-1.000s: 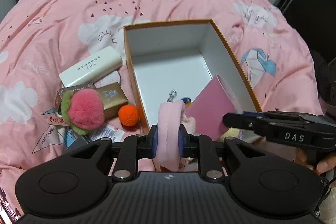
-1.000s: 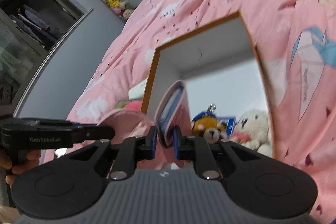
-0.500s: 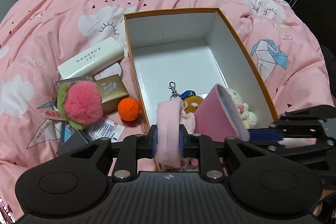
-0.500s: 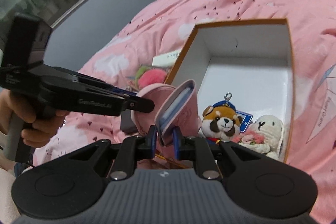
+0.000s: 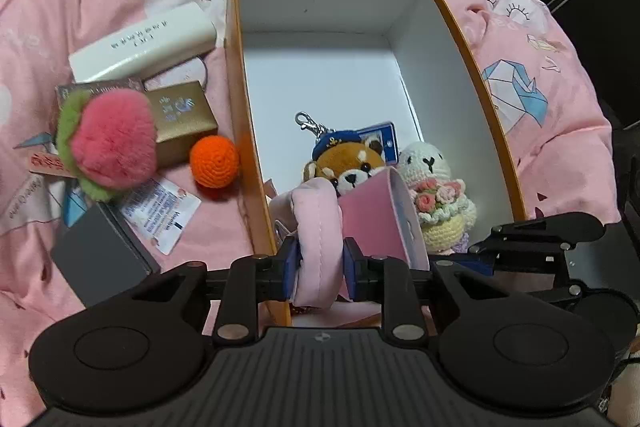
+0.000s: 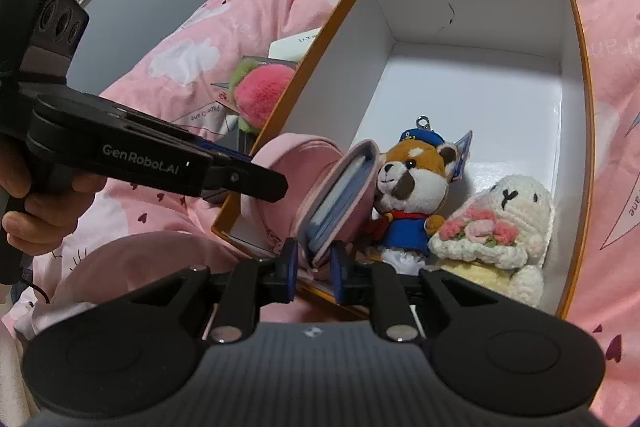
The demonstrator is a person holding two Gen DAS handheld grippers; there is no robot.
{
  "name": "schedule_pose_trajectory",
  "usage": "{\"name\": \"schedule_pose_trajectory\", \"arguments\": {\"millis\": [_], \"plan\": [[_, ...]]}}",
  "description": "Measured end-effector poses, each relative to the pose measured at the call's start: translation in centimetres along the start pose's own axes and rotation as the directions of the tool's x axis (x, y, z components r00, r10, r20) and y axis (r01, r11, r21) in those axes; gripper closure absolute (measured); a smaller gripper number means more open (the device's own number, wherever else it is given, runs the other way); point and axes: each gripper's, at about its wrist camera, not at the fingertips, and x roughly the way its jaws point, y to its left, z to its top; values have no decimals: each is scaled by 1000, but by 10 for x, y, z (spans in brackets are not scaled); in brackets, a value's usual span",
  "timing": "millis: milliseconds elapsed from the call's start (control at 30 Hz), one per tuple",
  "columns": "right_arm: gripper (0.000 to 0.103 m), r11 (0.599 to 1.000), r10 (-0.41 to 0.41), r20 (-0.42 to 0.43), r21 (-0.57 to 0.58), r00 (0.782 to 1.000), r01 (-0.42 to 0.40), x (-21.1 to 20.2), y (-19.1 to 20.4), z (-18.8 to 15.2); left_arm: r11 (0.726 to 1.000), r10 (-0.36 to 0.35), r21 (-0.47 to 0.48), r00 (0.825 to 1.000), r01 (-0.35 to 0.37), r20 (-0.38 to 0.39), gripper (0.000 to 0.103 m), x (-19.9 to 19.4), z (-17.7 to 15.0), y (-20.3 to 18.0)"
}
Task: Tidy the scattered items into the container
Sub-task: 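Open the left gripper releasing the pouch while the right gripper releases the card holder in the box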
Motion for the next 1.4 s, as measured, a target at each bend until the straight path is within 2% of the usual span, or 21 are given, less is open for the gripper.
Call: {"name": "schedule_pose_trajectory", "arguments": {"millis": [67, 100, 133, 267, 433, 633, 700, 833, 867, 933, 967, 1067, 1233, 1400], "plan": [[77, 1000, -8, 3, -13, 1000, 8, -5, 1, 3, 1000, -15, 4, 1000, 15, 4, 75, -1, 0, 1], [68, 1000, -10, 10, -22, 1000, 10, -9, 1, 5, 1000, -23, 4, 1000, 23, 3, 75, -1, 0, 1], [63, 999, -8, 21, -31, 1000, 9, -13, 2, 7, 1000, -30, 1, 1000, 30, 4, 75, -1, 0, 3], [56, 1000, -2, 49, -24, 999, 3, -16, 1, 17, 999, -47, 4, 999, 47, 6, 74, -1, 0, 4], [57, 999, -29, 28, 32, 999, 28, 0, -9, 22, 998, -64, -4, 998, 64, -1, 72, -4, -1, 6], [57, 996, -49, 64, 80, 997, 44, -17, -22, 24, 998, -60, 19, 998, 60, 5, 72, -9, -3, 5], [57, 993, -67, 44, 99, 997, 62, -14, -27, 25, 998, -52, 28, 999, 52, 9, 73, -9, -3, 5], [56, 992, -47, -9, 115, 999, 47, 4, -29, 20, 998, -56, 20, 998, 55, 15, 74, -9, -5, 7], [58, 992, -58, -11, 113, 998, 59, 7, -28, 18, 998, -56, 17, 998, 56, 15, 74, -10, -5, 7], [74, 991, -87, -2, 104, 996, 87, 7, -27, 18, 998, -64, 15, 998, 64, 17, 74, -11, -6, 9], [89, 991, -62, 2, 115, 998, 62, 5, -28, 18, 997, -70, 15, 997, 69, 19, 74, -12, -6, 9], [88, 990, 31, 18, 136, 999, -33, 2, -25, 21, 997, -74, 22, 997, 73, 36, 74, -18, -5, 10], [87, 994, 27, 25, 106, 999, -29, 5, -16, 27, 999, -33, 25, 996, 31, 78, 74, -26, -2, 14], [88, 993, 70, 28, 97, 997, -73, 7, -7, 30, 997, -71, 14, 992, 69, 101, 74, -34, 0, 18]]}}
